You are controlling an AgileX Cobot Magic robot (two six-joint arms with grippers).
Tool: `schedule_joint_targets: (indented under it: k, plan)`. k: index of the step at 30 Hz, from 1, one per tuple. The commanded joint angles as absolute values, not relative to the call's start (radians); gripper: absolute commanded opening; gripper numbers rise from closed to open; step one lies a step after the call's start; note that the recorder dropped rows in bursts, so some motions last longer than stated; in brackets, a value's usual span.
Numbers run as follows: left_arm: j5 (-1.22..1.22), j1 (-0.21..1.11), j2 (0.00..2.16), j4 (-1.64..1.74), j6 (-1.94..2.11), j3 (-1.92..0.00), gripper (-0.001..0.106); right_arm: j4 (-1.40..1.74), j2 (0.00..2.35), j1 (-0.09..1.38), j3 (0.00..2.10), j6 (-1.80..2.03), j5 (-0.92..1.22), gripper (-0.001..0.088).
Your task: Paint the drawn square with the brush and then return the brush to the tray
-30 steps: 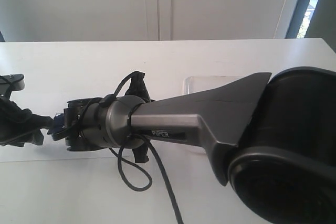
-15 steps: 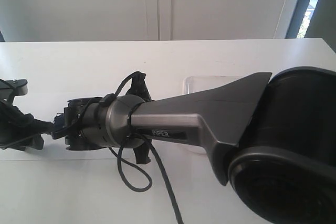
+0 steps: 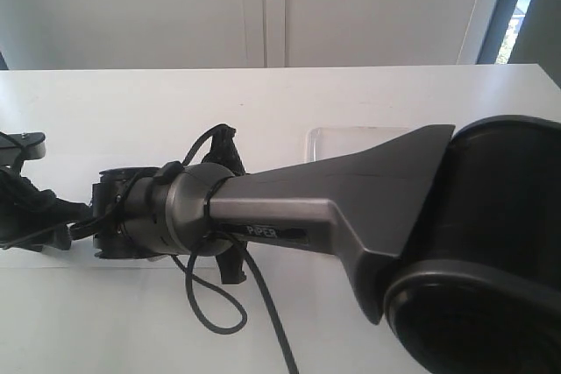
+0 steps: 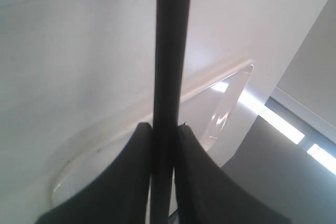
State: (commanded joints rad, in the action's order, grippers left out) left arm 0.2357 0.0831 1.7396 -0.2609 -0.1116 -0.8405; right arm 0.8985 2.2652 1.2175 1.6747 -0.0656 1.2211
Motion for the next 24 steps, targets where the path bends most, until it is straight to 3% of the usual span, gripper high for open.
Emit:
schedule_joint_targets:
  k: [24]
  plan:
    - [0.257, 0.083, 1.740, -0.261, -0.112, -0.841, 0.044, 0.961, 2.265, 1.225, 1.725, 0.060, 1.221, 0.0000]
